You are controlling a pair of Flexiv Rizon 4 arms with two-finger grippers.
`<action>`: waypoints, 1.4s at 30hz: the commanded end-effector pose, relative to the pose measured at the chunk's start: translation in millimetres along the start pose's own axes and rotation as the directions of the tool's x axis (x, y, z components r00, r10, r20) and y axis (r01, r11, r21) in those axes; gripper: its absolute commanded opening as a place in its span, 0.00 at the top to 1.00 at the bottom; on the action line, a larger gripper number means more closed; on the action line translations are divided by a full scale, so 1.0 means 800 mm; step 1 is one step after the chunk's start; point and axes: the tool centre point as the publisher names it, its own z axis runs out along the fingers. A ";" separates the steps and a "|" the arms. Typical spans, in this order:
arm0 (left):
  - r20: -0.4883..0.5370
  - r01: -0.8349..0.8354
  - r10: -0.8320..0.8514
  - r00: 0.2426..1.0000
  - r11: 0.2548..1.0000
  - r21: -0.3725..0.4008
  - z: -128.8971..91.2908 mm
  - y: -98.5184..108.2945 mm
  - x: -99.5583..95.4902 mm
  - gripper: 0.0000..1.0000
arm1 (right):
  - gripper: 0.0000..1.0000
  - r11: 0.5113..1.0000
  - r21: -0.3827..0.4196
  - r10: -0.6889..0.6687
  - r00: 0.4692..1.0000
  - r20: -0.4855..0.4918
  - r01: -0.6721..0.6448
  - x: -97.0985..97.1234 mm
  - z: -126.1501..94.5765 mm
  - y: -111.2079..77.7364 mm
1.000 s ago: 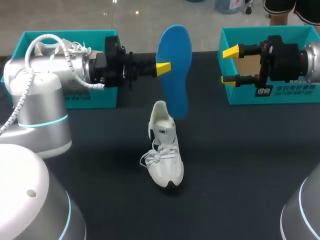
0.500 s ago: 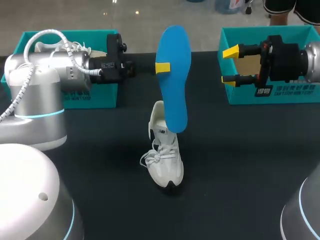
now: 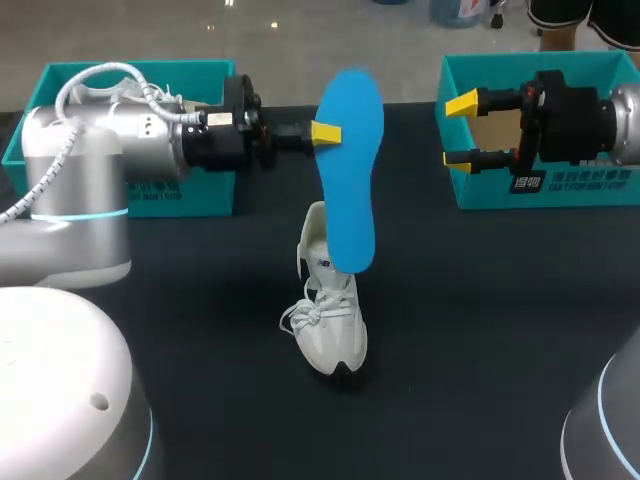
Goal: Take the shoe out of the shoebox, open the shoe tongue, remove and reinsert the insole, then place the shoe into the shoebox
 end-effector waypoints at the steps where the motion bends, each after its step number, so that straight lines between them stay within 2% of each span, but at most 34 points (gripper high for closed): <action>1: -0.096 0.368 -0.368 0.925 0.930 -0.017 -0.001 -0.002 -0.010 1.00 | 0.00 1.000 -0.001 0.001 1.000 0.001 -0.001 0.000 0.001 0.000; 6: -0.089 0.365 -0.366 0.927 0.931 -0.029 0.000 0.000 -0.014 1.00 | 0.00 1.000 -0.001 0.001 1.000 0.001 -0.001 0.000 0.001 0.000; 8: -0.094 0.361 -0.363 0.927 0.932 -0.032 0.000 -0.001 -0.015 1.00 | 0.00 0.997 0.053 -0.065 0.988 0.141 0.058 0.024 0.002 0.007; 10: -0.095 0.359 -0.360 0.928 0.933 -0.034 0.000 -0.001 -0.015 1.00 | 0.00 0.992 0.095 -0.114 0.942 0.316 0.088 0.039 0.003 0.010; 11: -0.096 0.357 -0.358 0.929 0.934 -0.034 0.001 -0.001 -0.016 1.00 | 0.00 0.990 0.103 -0.126 0.920 0.371 0.094 0.045 0.004 0.011; 15: -0.094 0.343 -0.345 0.934 0.939 -0.033 0.002 0.000 -0.019 1.00 | 0.00 0.985 0.139 -0.159 0.863 0.480 0.104 0.061 0.006 0.011; 22: -0.086 0.320 -0.321 0.943 0.947 -0.033 0.002 0.002 -0.021 1.00 | 0.00 0.980 0.192 -0.158 0.763 0.627 0.046 0.071 0.012 0.007; 24: -0.086 0.296 -0.297 0.951 0.955 -0.027 0.002 0.002 -0.021 1.00 | 0.00 0.980 0.197 -0.161 0.710 0.686 0.032 0.075 0.012 0.006; 30: -0.093 0.278 -0.278 0.956 0.960 -0.021 0.003 -0.001 -0.018 1.00 | 0.00 0.978 0.207 -0.187 0.606 0.773 0.038 0.090 0.020 0.003; 32: -0.092 0.276 -0.277 0.957 0.961 -0.023 0.003 -0.002 -0.018 1.00 | 0.00 0.976 0.215 -0.200 0.541 0.817 0.037 0.094 0.023 0.000; 33: -0.087 0.274 -0.276 0.957 0.961 -0.025 0.003 -0.002 -0.018 1.00 | 0.00 0.976 0.215 -0.204 0.534 0.820 0.042 0.096 0.025 -0.001; 38: -0.082 0.275 -0.276 0.958 0.961 -0.025 0.003 -0.004 -0.020 1.00 | 0.00 0.971 0.235 -0.234 0.428 0.873 0.051 0.104 0.030 -0.003; 42: -0.082 0.276 -0.277 0.957 0.961 -0.025 0.003 -0.005 -0.021 1.00 | 0.00 0.969 0.239 -0.246 0.371 0.895 0.066 0.108 0.035 -0.008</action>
